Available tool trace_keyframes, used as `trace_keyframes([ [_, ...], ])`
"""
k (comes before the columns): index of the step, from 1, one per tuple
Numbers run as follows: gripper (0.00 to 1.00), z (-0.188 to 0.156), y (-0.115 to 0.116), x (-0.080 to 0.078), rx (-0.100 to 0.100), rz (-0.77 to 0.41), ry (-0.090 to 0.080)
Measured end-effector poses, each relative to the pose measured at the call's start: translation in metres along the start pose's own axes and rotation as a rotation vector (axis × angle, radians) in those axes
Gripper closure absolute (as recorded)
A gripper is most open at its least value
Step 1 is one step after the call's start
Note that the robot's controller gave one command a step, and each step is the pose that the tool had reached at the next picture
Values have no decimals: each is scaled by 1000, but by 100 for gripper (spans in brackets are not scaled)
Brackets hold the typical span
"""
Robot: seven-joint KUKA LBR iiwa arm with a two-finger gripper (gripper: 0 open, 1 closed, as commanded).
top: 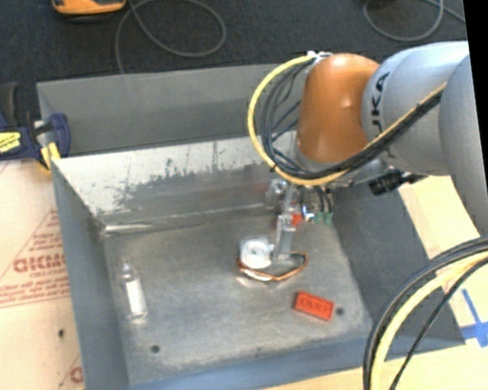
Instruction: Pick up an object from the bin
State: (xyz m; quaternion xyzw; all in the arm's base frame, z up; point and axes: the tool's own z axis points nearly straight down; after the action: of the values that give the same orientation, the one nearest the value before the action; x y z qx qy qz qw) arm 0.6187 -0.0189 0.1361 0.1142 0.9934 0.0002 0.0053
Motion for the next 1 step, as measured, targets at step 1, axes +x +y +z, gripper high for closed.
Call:
trace_keyframes([
  [1,0,31,-9,12,0,-164,3],
])
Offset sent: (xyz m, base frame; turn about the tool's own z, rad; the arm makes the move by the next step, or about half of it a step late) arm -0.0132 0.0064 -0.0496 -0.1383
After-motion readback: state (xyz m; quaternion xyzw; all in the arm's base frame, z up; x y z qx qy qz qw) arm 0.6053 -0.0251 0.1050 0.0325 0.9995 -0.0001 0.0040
